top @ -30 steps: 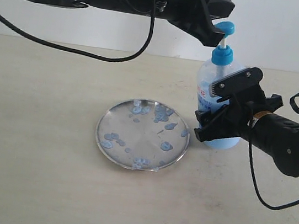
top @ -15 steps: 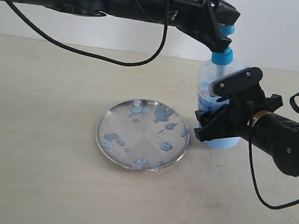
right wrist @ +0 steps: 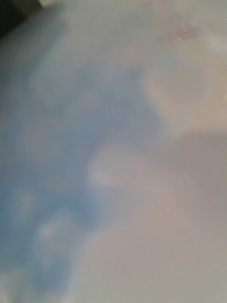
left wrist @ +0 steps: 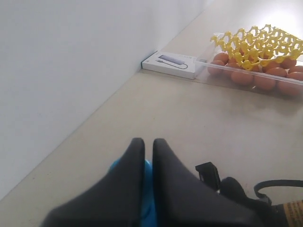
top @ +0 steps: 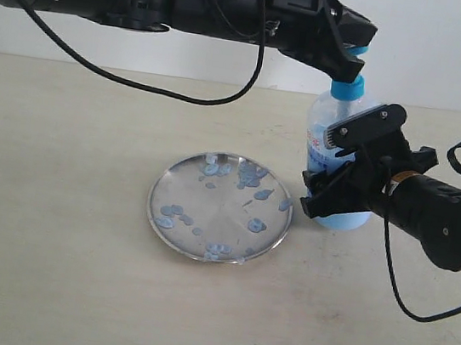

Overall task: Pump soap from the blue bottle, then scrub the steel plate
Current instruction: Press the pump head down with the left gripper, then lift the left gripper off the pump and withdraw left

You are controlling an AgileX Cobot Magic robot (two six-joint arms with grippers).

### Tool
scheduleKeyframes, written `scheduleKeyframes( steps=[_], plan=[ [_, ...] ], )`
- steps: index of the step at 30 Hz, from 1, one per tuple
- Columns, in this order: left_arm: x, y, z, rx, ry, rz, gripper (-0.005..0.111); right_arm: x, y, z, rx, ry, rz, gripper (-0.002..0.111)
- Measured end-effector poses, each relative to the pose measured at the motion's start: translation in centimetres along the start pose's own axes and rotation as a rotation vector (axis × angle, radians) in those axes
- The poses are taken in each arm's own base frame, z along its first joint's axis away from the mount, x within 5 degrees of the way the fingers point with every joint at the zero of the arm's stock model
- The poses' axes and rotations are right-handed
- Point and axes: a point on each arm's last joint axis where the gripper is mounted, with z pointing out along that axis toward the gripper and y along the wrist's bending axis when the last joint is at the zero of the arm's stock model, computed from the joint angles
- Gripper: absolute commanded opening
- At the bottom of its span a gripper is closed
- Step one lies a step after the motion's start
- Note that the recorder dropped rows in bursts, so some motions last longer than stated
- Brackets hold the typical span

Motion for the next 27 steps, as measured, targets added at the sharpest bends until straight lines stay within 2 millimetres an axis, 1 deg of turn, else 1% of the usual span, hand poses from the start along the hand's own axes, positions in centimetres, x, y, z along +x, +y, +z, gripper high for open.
scheduleKeyframes(
  steps=[10, 15, 16, 18, 20, 23, 27],
  plan=[
    [1.4, 0.0, 1.3, 0.056, 0.012, -0.104, 0.004, 0.1, -0.1, 0.0, 0.006, 0.011, 0.026, 0.000],
    [1.8, -0.1, 1.6, 0.083, 0.025, -0.104, 0.004, 0.2, -0.1, 0.0, 0.007, 0.020, 0.036, 0.000],
    [2.7, -0.2, 1.7, 0.084, 0.057, -0.084, 0.004, 0.2, -0.1, 0.0, 0.005, 0.017, 0.026, 0.000],
    [5.1, -0.7, 2.7, 0.117, 0.116, -0.091, 0.004, 0.1, -0.1, 0.0, 0.004, 0.012, 0.018, 0.000],
    [5.4, -0.6, 2.8, 0.111, 0.129, -0.074, 0.004, 0.2, -0.1, 0.1, 0.005, 0.011, 0.019, 0.000],
    [4.9, -0.4, 2.6, 0.077, 0.099, -0.045, 0.004, 0.1, -0.1, 0.1, 0.007, 0.004, 0.012, 0.000],
    [2.1, 0.0, 1.2, 0.010, 0.041, 0.054, 0.004, 0.1, 0.0, 0.1, 0.001, 0.007, 0.006, 0.000]
  ],
)
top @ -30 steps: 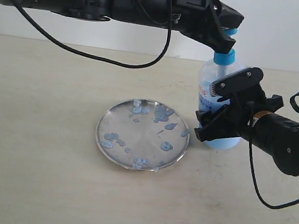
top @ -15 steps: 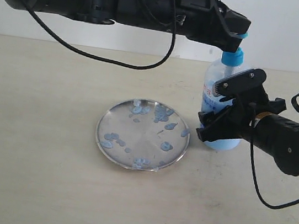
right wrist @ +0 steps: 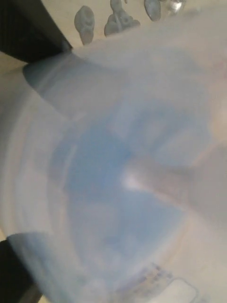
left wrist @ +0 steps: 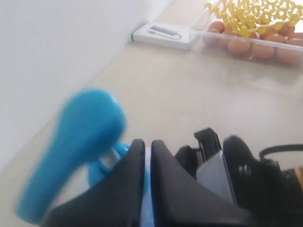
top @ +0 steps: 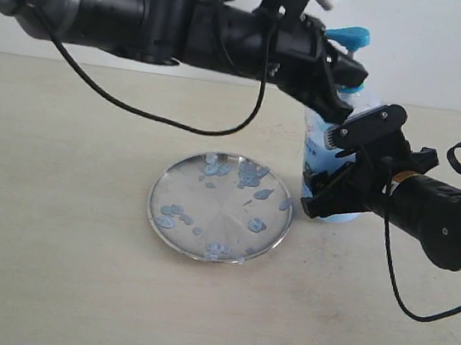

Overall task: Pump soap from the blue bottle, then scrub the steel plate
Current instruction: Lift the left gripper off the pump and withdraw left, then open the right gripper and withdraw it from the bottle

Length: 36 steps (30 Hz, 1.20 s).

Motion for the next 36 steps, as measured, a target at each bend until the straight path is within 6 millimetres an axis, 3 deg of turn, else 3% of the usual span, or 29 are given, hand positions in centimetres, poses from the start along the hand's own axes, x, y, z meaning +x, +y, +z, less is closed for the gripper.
scheduleKeyframes(
  steps=[8, 13, 15, 17, 21, 22, 29, 36],
  plan=[
    [-6.1, -0.9, -4.0, 0.027, -0.160, 0.037, 0.004, 0.1, -0.1, 0.0, 0.011, 0.013, 0.025, 0.000],
    [-6.6, -1.1, -5.9, -0.036, -0.146, 0.018, 0.004, 0.2, -0.2, 0.0, 0.023, 0.022, 0.055, 0.003],
    [-6.0, -1.3, -6.8, -0.079, -0.110, 0.029, 0.004, 0.2, -0.2, 0.0, 0.024, 0.022, 0.056, 0.016],
    [-4.9, -1.7, -7.9, -0.106, -0.063, 0.058, 0.004, 0.2, -0.2, 0.0, 0.024, 0.022, 0.056, 0.036],
    [-3.4, -3.2, -10.7, -0.131, -0.007, 0.078, 0.004, 0.2, -0.2, 0.0, 0.027, 0.016, 0.069, 0.097],
    [-2.9, -3.6, -11.3, -0.137, 0.007, 0.078, 0.004, 0.2, -0.2, 0.0, 0.028, 0.013, 0.072, 0.105],
    [-2.0, -4.9, -17.6, -0.333, 0.070, 0.085, 0.004, 0.0, -0.4, 0.0, 0.041, -0.008, 0.080, 0.103],
    [0.6, -6.1, -24.2, -0.593, 0.127, -0.021, 0.004, -0.4, -0.5, -0.3, 0.041, -0.008, 0.086, 0.103]
  ],
)
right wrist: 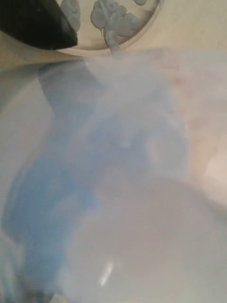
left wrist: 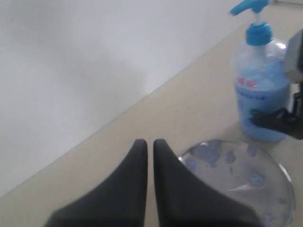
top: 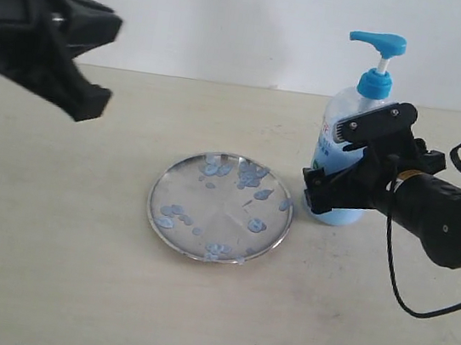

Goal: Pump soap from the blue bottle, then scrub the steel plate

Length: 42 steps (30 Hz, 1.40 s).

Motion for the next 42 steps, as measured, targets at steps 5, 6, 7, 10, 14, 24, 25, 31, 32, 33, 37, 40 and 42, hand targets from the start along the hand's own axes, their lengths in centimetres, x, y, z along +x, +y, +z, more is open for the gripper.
scheduleKeyframes(
  steps=[5, 6, 7, 10, 14, 24, 25, 31, 32, 33, 37, 40, 42],
  plan=[
    [2.0, 1.0, -5.5, -0.087, -0.075, -0.142, 0.004, -3.6, -0.9, -3.4, -0.014, -0.022, 0.016, 0.103],
    [2.4, 1.2, -6.6, -0.096, -0.102, -0.164, 0.004, -4.6, -1.1, -4.7, -0.020, -0.027, 0.019, 0.103],
    [2.8, 1.2, -7.4, -0.101, -0.120, -0.180, 0.004, -5.4, -1.3, -5.8, -0.027, -0.029, 0.026, 0.103],
    [3.6, 1.6, -10.3, -0.130, -0.211, -0.228, 0.004, -7.9, -1.9, -10.8, -0.056, -0.033, 0.069, 0.103],
    [4.5, 2.3, -13.3, -0.182, -0.314, -0.305, 0.004, -9.1, -2.2, -17.3, -0.114, 0.016, 0.166, 0.075],
    [7.3, 2.2, -15.1, -0.214, -0.371, -0.385, 0.004, -8.5, -2.0, -30.3, -0.218, -0.116, 0.324, 0.005],
    [7.7, 2.1, -14.9, -0.212, -0.362, -0.392, 0.004, -8.6, -2.2, -31.6, -0.207, -0.222, 0.314, 0.005],
    [8.1, 1.8, -14.6, -0.189, -0.355, -0.447, 0.004, -4.5, -2.4, -32.5, -0.052, -0.594, 0.254, 0.005],
    [8.1, 1.7, -14.6, -0.180, -0.358, -0.449, 0.004, -3.4, -2.3, -31.6, -0.041, -0.587, 0.271, 0.005],
    [8.0, 1.7, -14.6, -0.172, -0.361, -0.450, 0.004, -1.9, -2.1, -30.3, -0.031, -0.570, 0.303, 0.005],
    [7.9, 1.4, -14.6, -0.139, -0.370, -0.447, 0.004, 4.1, -1.4, -26.1, 0.024, -0.507, 0.493, 0.005],
    [7.9, 1.3, -14.6, -0.132, -0.373, -0.450, 0.004, 5.1, -0.8, -25.1, 0.012, -0.394, 0.397, 0.005],
    [7.8, 1.3, -14.6, -0.125, -0.375, -0.465, 0.004, 6.0, -0.2, -24.6, -0.024, -0.263, 0.312, 0.005]
  ],
)
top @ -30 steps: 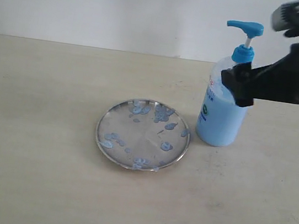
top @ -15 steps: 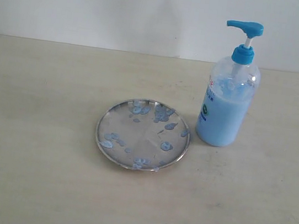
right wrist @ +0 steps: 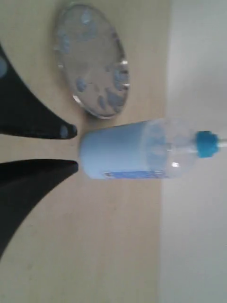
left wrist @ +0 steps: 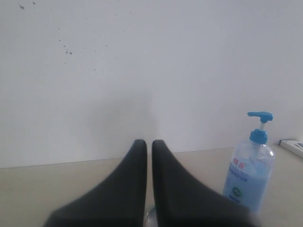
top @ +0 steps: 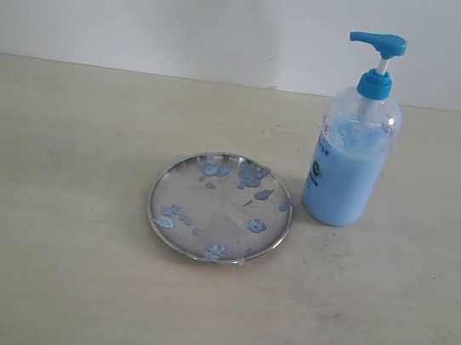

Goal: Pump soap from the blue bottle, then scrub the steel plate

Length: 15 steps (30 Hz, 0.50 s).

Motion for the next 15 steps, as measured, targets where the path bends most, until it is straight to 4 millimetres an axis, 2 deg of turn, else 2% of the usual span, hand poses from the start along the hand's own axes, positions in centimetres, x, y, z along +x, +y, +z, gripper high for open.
scheduleKeyframes(
  steps=[2, 4, 8, 15],
  plan=[
    [0.3, 0.0, 0.0, -0.001, 0.009, -0.031, 0.004, 1.1, 0.1, 0.0, -0.012, 0.115, 0.015, 0.005],
    [1.0, 0.1, 0.1, -0.005, 0.028, -0.056, 0.004, 1.5, 0.1, 0.0, -0.009, 0.147, 0.110, 0.005],
    [2.1, 0.2, 0.1, -0.011, 0.059, -0.068, 0.004, 1.7, 0.2, -0.1, -0.004, 0.168, 0.190, 0.005],
    [2.2, 0.3, 0.1, -0.013, 0.061, -0.120, 0.004, 1.7, 0.2, -0.1, -0.003, 0.168, 0.195, 0.005]
  ],
)
